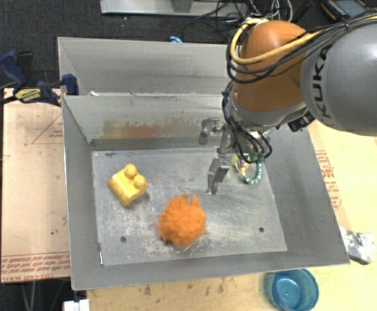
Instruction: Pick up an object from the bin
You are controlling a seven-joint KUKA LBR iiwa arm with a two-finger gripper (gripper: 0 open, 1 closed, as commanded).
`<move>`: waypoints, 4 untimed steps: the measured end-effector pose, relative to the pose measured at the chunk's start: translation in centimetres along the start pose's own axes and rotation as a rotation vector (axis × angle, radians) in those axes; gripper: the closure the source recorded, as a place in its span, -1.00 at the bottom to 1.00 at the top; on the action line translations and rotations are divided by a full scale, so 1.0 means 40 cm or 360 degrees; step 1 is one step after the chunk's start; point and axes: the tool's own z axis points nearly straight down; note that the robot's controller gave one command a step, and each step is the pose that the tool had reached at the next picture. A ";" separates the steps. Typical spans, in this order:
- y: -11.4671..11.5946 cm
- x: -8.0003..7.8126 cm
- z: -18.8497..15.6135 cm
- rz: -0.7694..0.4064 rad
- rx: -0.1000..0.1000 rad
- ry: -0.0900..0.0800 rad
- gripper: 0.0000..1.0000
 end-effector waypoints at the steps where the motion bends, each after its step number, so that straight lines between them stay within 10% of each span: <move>1: 0.000 -0.004 -0.012 0.0002 -0.0001 -0.0013 -1.00; 2: 0.030 0.007 0.259 -0.0396 0.0000 -0.0006 1.00; 3: 0.029 0.008 0.258 -0.0395 0.0000 -0.0006 1.00; 4: 0.040 -0.030 0.324 -0.0446 0.0000 -0.0015 -1.00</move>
Offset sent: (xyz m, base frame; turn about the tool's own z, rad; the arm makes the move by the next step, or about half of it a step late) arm -0.0029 0.0108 -0.1007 -0.2496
